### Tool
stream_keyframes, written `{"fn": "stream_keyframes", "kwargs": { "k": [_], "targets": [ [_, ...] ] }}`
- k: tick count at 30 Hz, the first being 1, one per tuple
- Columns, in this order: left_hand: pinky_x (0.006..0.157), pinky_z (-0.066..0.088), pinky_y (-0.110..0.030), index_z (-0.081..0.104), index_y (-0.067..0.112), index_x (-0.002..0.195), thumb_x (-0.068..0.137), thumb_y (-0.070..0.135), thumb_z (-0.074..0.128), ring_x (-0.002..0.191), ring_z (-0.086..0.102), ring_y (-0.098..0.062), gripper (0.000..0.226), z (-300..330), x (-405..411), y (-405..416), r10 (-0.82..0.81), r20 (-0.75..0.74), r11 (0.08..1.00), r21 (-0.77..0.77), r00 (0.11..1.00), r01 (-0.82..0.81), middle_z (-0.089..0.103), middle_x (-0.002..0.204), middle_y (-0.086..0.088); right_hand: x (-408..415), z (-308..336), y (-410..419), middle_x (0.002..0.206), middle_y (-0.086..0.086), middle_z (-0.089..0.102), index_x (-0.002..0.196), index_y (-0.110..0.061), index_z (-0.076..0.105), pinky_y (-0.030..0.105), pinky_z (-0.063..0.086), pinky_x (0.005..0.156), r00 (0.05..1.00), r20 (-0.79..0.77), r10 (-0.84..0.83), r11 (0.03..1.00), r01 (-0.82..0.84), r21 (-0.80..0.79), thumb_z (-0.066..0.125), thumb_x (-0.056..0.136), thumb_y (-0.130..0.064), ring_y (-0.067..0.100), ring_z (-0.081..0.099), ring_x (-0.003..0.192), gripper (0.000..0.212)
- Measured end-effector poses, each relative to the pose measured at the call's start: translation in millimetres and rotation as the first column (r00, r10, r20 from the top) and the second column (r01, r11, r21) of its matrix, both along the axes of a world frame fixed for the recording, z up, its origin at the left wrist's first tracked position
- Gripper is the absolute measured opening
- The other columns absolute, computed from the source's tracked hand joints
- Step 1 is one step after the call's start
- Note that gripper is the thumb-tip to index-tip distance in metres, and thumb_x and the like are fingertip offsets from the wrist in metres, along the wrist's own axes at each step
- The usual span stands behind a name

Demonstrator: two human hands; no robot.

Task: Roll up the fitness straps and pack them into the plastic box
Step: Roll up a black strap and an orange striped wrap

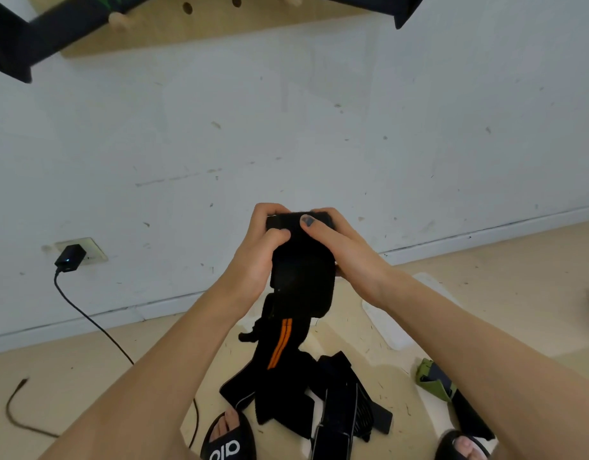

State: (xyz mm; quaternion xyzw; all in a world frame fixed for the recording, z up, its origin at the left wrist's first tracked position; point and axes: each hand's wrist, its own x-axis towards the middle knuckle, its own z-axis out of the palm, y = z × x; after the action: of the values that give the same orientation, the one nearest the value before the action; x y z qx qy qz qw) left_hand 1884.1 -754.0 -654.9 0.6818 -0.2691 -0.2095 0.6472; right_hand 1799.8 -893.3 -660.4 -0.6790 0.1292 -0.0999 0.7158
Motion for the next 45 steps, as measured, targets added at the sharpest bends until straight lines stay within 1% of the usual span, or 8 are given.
{"fn": "stream_keyframes", "kwargs": {
  "k": [3, 9, 17, 23, 28, 31, 37, 45],
  "targets": [
    [0.083, 0.057, -0.031, 0.049, 0.027, 0.117, 0.1, 0.002, 0.037, 0.093, 0.066, -0.009, 0.033, 2.4, -1.8, 0.3, 0.0, 0.008, 1.0, 0.005, 1.0, 0.0, 0.062, 0.109, -0.005, 0.3, -0.4, 0.6, 0.118, 0.001, 0.07, 0.119, -0.022, 0.06, 0.038, 0.058, 0.099, 1.0, 0.018, -0.026, 0.998, 0.026, -0.05, 0.062, 0.1, -0.043, 0.014, 0.07, 0.11, 0.029],
    [0.083, 0.055, -0.028, 0.049, 0.024, 0.127, 0.107, 0.027, 0.043, 0.109, 0.064, -0.016, 0.021, -1.9, 0.1, -1.5, 0.027, -0.043, 0.999, 0.032, 0.999, -0.025, 0.06, 0.122, -0.004, -1.2, -1.9, -0.9, 0.119, 0.009, 0.07, 0.119, -0.016, 0.059, 0.038, 0.061, 0.094, 0.997, 0.079, 0.0, 1.0, 0.0, 0.005, 0.065, 0.101, -0.032, 0.021, 0.072, 0.11, 0.025],
    [0.087, 0.057, -0.036, 0.051, 0.031, 0.115, 0.1, 0.002, 0.039, 0.1, 0.064, -0.014, 0.035, 4.0, -2.1, -0.4, 0.023, 0.009, 1.0, 0.007, 1.0, -0.023, 0.061, 0.112, -0.002, -1.3, 0.1, 0.9, 0.116, 0.001, 0.07, 0.117, -0.024, 0.06, 0.031, 0.061, 0.089, 1.0, 0.002, -0.021, 0.998, 0.021, -0.067, 0.059, 0.1, -0.05, 0.012, 0.072, 0.104, 0.03],
    [0.077, 0.058, -0.023, 0.048, 0.029, 0.129, 0.109, 0.029, 0.04, 0.099, 0.068, -0.004, 0.021, -0.6, -0.5, -1.4, 0.038, -0.023, 0.999, 0.029, 0.999, -0.037, 0.06, 0.122, 0.0, -1.8, 0.3, 1.1, 0.12, 0.009, 0.069, 0.122, -0.02, 0.058, 0.035, 0.063, 0.086, 0.997, 0.078, 0.005, 1.0, -0.003, -0.027, 0.061, 0.103, -0.035, 0.019, 0.072, 0.107, 0.025],
    [0.084, 0.06, -0.036, 0.052, 0.028, 0.12, 0.105, 0.013, 0.042, 0.104, 0.064, -0.017, 0.023, 4.8, -0.2, 1.2, 0.038, -0.031, 0.999, -0.01, 0.999, -0.038, 0.06, 0.116, -0.003, -2.5, 2.8, 2.0, 0.117, 0.002, 0.07, 0.122, -0.028, 0.058, 0.031, 0.064, 0.074, 0.999, 0.023, 0.047, 0.999, -0.048, 0.025, 0.062, 0.101, -0.041, 0.009, 0.074, 0.097, 0.025],
    [0.079, 0.057, -0.031, 0.052, 0.028, 0.113, 0.098, 0.005, 0.044, 0.099, 0.062, -0.017, 0.029, 5.6, -2.2, 0.4, 0.011, 0.02, 1.0, -0.012, 1.0, -0.011, 0.06, 0.11, -0.004, -0.9, 1.6, 3.0, 0.117, 0.001, 0.071, 0.12, -0.024, 0.059, 0.037, 0.065, 0.083, 0.999, -0.049, 0.011, 1.0, -0.012, -0.024, 0.059, 0.099, -0.053, 0.009, 0.074, 0.098, 0.036],
    [0.096, 0.054, -0.031, 0.048, 0.028, 0.125, 0.099, 0.044, 0.05, 0.111, 0.065, -0.009, 0.031, -1.8, -3.1, 0.0, -0.014, -0.08, 0.999, 0.03, 0.997, 0.017, 0.06, 0.125, -0.001, -0.7, -0.5, 0.3, 0.111, 0.005, 0.068, 0.118, -0.014, 0.058, 0.024, 0.058, 0.082, 0.996, 0.086, -0.034, 0.998, 0.038, -0.042, 0.064, 0.101, -0.034, 0.006, 0.068, 0.096, 0.027],
    [0.08, 0.058, -0.027, 0.051, 0.022, 0.119, 0.104, 0.028, 0.05, 0.095, 0.067, -0.006, 0.016, 1.8, -1.3, -0.9, 0.02, -0.032, 0.999, 0.028, 0.999, -0.019, 0.062, 0.111, -0.003, -0.7, -1.2, -1.1, 0.118, -0.001, 0.07, 0.124, -0.024, 0.058, 0.027, 0.061, 0.078, 1.0, 0.016, 0.023, 0.997, -0.024, 0.074, 0.063, 0.099, -0.044, 0.007, 0.072, 0.099, 0.033]
  ]
}}
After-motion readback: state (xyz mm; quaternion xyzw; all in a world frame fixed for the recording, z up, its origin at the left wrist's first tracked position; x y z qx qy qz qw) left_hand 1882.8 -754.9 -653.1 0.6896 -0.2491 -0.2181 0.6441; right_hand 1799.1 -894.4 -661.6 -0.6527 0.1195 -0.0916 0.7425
